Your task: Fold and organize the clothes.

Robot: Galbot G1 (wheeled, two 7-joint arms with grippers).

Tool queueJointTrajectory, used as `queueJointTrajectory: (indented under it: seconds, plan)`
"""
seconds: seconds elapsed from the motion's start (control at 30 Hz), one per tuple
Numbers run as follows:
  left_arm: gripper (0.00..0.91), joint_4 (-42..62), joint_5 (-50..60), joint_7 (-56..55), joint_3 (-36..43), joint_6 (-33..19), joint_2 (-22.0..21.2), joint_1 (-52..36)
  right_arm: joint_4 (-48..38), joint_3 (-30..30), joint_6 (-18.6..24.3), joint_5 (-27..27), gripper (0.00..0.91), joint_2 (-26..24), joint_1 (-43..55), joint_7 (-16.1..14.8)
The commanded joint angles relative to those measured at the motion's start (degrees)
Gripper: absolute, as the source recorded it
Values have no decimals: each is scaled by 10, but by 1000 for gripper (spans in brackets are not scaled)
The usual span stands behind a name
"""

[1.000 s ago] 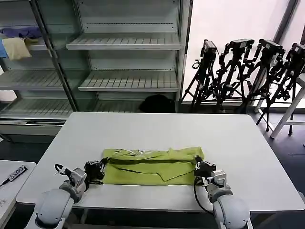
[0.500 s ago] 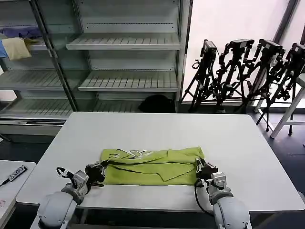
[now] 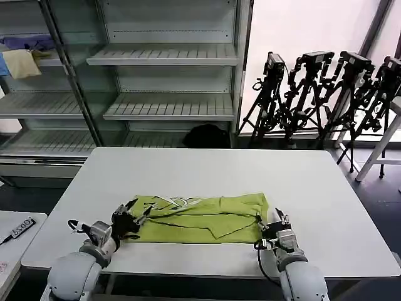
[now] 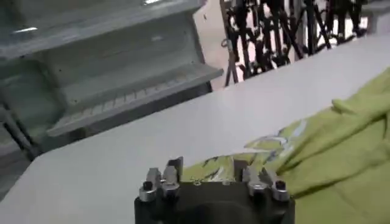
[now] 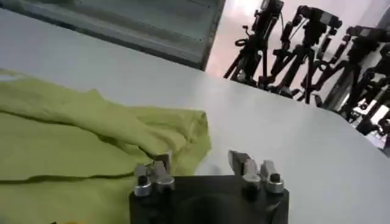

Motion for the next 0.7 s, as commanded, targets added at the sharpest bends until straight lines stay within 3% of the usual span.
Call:
queueJointTrajectory:
  seconds: [0.03, 0.1, 0.13, 0.17, 0.27, 0.7]
  plan:
    - [907, -25, -80, -111, -23, -6, -58, 18, 16, 8, 1, 39, 907, 5, 6, 19]
    - [907, -22, -75, -138, -18, -18, -68, 28, 44, 20, 6, 118, 907, 9, 18, 37]
    - [907, -20, -72, -147, -16, -21, -71, 31, 46, 21, 6, 126, 907, 10, 19, 40]
    - [907, -15, -66, -158, -13, -27, -76, 33, 61, 30, 6, 176, 907, 9, 28, 44]
    - [907, 1, -56, -177, -10, -33, -92, 37, 84, 45, 7, 228, 907, 3, 45, 51]
    - [907, 49, -28, -197, 6, -24, -104, 19, 89, 60, 3, 230, 907, -1, 51, 50]
